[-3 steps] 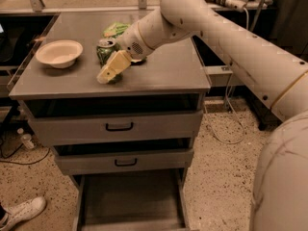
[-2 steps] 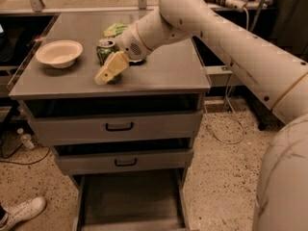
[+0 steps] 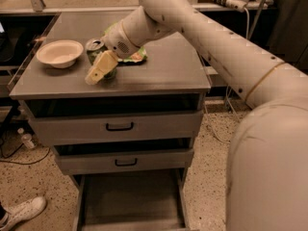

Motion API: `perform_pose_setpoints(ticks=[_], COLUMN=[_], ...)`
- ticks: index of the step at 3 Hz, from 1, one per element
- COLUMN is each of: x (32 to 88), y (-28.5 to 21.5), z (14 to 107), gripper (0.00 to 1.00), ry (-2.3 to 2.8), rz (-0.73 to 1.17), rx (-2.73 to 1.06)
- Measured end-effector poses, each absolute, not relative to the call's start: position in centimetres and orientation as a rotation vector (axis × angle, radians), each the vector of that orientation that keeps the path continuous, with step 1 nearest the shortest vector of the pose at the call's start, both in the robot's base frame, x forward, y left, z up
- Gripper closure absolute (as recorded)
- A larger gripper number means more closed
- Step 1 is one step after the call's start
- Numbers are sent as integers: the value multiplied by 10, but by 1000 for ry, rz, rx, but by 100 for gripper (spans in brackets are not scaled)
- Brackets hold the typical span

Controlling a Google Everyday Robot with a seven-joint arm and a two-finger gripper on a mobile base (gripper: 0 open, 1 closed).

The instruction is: Place green can into bottom drawer

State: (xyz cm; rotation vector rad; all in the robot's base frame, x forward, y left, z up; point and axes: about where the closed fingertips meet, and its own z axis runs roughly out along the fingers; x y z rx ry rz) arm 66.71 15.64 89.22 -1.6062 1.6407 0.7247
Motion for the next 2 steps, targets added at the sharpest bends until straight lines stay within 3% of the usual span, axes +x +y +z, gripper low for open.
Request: perform_pose_setpoints(ticks=[1,2], x=[678,678], y=[174,176], z=[894,896], gripper=[0,19], ry=[1627,1622], rz=[720,720], rx=[-1647,-1648])
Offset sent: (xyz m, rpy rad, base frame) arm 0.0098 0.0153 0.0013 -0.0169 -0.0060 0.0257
